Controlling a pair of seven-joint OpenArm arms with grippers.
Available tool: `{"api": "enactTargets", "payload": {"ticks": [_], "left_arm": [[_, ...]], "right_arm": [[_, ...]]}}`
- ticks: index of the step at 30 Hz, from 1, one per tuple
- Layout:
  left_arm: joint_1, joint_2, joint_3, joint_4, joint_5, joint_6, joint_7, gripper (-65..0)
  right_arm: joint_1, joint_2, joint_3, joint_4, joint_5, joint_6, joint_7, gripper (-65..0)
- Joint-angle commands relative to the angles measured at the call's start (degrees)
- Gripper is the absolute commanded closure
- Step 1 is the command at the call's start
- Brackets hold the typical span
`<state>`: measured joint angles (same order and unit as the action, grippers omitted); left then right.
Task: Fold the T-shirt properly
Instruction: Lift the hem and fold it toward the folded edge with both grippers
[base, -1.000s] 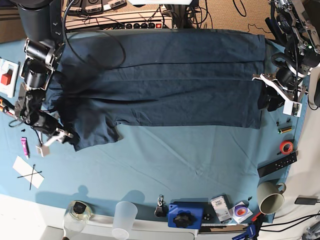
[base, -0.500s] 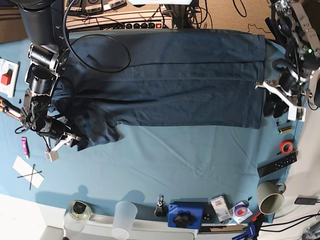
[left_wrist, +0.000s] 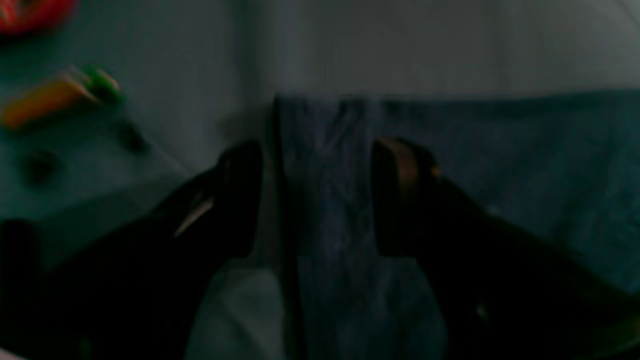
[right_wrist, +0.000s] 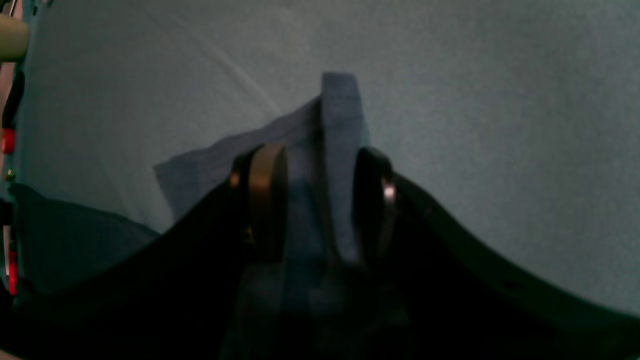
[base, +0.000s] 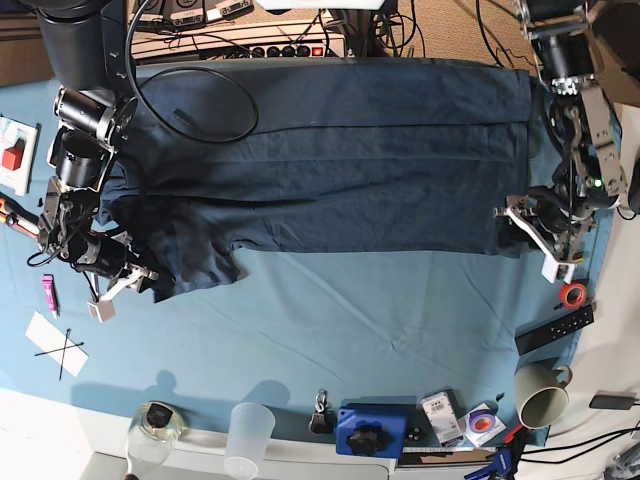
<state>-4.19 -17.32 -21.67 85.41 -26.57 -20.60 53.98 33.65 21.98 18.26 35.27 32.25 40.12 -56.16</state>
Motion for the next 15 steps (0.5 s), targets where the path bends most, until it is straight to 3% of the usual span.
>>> {"api": "enactTargets", "payload": {"ticks": [1,7,9,13,15], "left_arm": [[-1.8,-0.8,-0.2,-1.2,-1.4,-0.6,0.0,-35.0],[-3.6,-0.8,-0.2,-9.1,-5.0,-1.9,1.2,-34.7],[-3.6,-0.8,-0.2,-9.2,-6.1,-1.9,1.8,-33.8],[-3.6,-0.8,-0.2,-9.2,-6.5,-1.6,3.6,-20.0],[-3.6,-0.8,-0.2,-9.2,-6.5,-1.7,4.8,-9.2]], "right_arm": [[1.3,0.9,0.1,0.6,-0.3,-0.1,-0.8,-23.6],[1.3,0.9,0.1,0.6,-0.1,-0.1,-0.7,-23.2],[1.3,0.7,0.1,0.6,-0.1,-0.1,-0.7,-18.1],[1.3,0.6,0.0,0.6,-0.2,-0.1,-2.0,-0.7],[1.3,0.6,0.1,0.6,-0.2,-0.1,-3.9,0.0]]}}
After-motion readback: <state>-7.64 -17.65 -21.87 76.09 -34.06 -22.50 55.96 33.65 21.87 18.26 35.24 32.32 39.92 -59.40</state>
